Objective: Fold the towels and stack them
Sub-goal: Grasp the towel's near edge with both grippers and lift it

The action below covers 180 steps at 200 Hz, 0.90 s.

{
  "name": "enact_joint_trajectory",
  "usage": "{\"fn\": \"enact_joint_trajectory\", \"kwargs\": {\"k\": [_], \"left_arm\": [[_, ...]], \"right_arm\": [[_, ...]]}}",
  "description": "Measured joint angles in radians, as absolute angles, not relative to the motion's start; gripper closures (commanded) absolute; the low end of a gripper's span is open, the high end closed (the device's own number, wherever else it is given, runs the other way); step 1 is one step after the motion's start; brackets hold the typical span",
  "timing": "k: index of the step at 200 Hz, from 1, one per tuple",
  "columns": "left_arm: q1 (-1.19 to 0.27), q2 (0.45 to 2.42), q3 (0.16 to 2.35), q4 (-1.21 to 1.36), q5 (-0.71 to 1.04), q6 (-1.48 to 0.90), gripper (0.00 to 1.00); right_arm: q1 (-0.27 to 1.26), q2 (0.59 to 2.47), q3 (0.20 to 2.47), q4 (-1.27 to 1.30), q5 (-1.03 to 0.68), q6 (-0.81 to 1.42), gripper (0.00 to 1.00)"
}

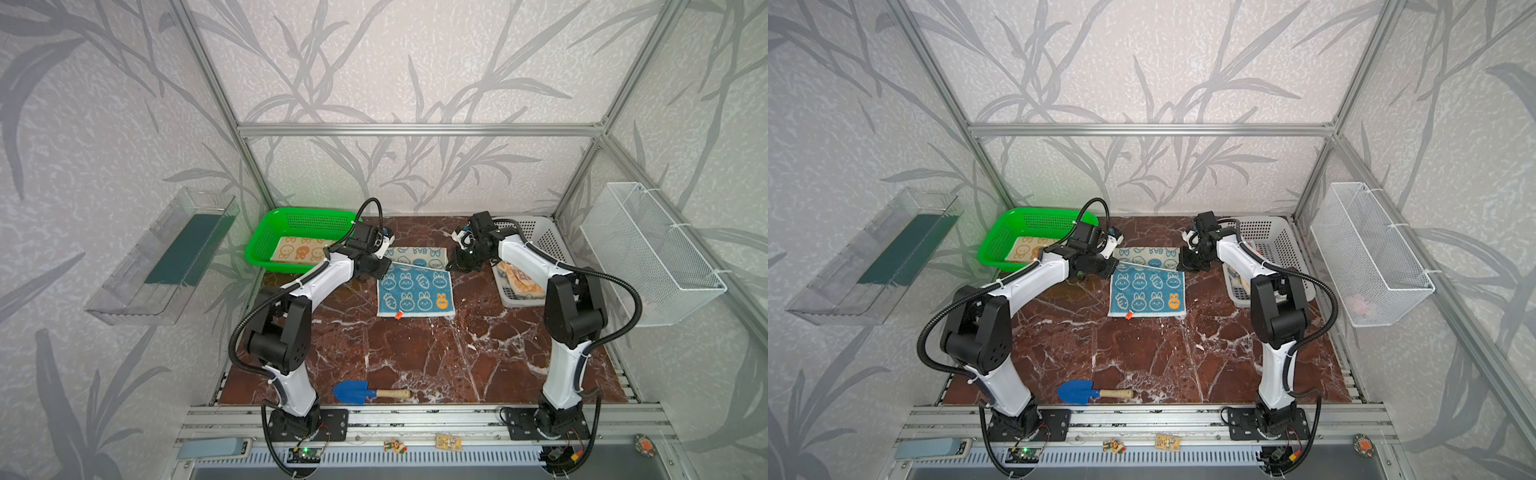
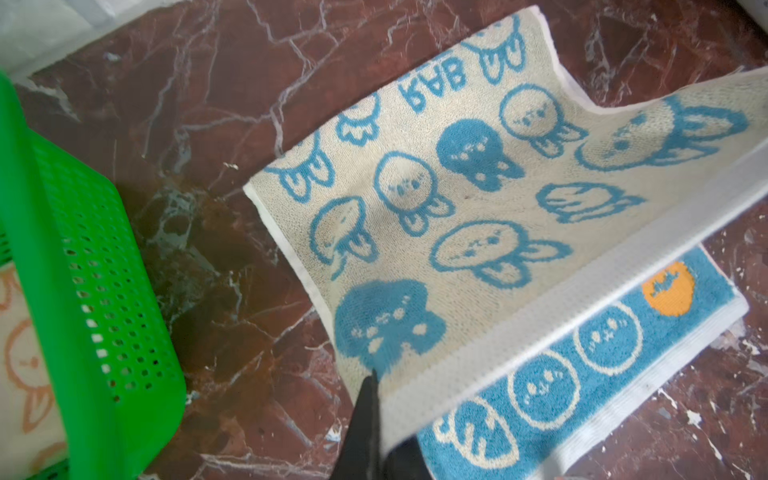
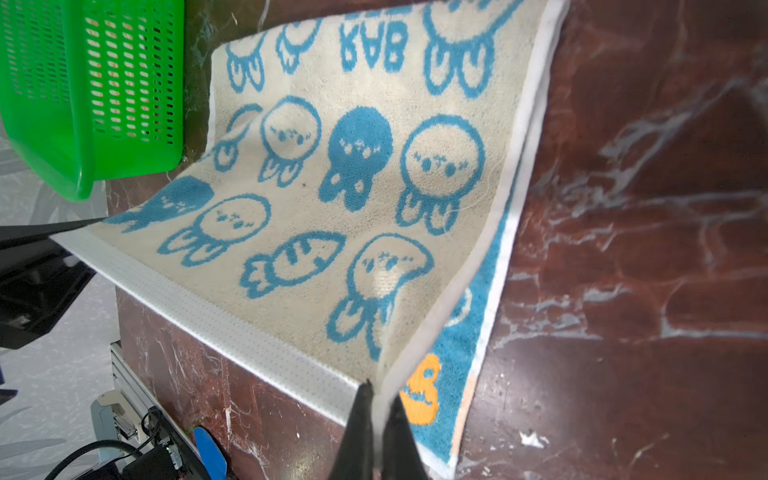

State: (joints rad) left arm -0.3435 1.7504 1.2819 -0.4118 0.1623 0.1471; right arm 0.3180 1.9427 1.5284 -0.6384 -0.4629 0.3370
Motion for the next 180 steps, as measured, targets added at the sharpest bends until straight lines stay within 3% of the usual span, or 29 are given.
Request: {"fn": "enact_joint_trajectory", "kwargs": {"k": [116,180], "left_arm": [[-0.447,1.628,1.112,-0.389,0.045,0.146,1.00],[-0.510,1.665,1.029,-0.369,-0.001,0.136,1.00]], "right_arm": [[0.326,1.755,1.301,-0.558,-0.453,0.344,1.00],[0.352,1.746,1.116,-0.490,-0.455,0.349,1.00]]}}
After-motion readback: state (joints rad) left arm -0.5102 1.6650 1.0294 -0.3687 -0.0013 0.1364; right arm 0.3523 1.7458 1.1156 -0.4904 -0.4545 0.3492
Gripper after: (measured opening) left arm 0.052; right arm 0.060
